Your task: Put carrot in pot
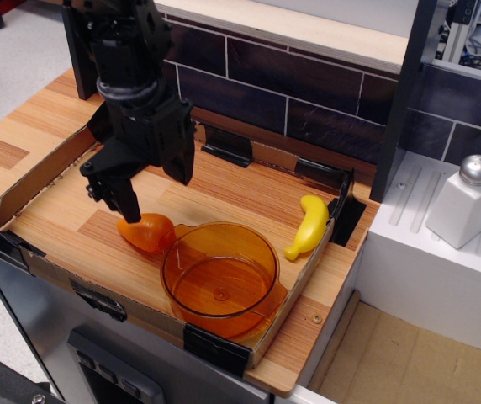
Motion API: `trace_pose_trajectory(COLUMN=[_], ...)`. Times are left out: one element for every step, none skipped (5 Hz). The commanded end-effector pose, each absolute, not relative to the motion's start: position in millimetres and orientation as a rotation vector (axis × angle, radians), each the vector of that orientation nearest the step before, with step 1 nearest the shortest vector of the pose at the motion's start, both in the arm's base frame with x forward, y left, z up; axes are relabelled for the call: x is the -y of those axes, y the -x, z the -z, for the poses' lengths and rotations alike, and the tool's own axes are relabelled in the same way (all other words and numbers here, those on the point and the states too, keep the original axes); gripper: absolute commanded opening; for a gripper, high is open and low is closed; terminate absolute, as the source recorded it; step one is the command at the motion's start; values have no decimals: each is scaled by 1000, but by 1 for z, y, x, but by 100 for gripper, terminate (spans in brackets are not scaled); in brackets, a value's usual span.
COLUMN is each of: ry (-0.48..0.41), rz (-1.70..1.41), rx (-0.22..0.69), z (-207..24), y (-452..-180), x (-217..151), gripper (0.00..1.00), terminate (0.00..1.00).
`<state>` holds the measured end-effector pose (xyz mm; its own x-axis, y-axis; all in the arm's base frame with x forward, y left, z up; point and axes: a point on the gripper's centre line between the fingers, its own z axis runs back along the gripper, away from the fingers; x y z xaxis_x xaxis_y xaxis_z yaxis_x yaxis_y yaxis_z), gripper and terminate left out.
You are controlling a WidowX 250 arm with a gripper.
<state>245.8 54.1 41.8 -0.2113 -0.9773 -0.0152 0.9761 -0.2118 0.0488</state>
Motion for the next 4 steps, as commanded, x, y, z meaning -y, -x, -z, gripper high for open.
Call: trace_pose_trajectory(ry=[-108, -136, -131, -128], rz=[1710, 1686, 1677, 1662], rx=[-18, -22, -38, -48], z=[-35, -21, -14, -7], y=[-255, -258, -257, -260], x=[-53, -52, -51, -52], gripper=[100, 100, 100, 100], terminate=[0, 0, 0, 0])
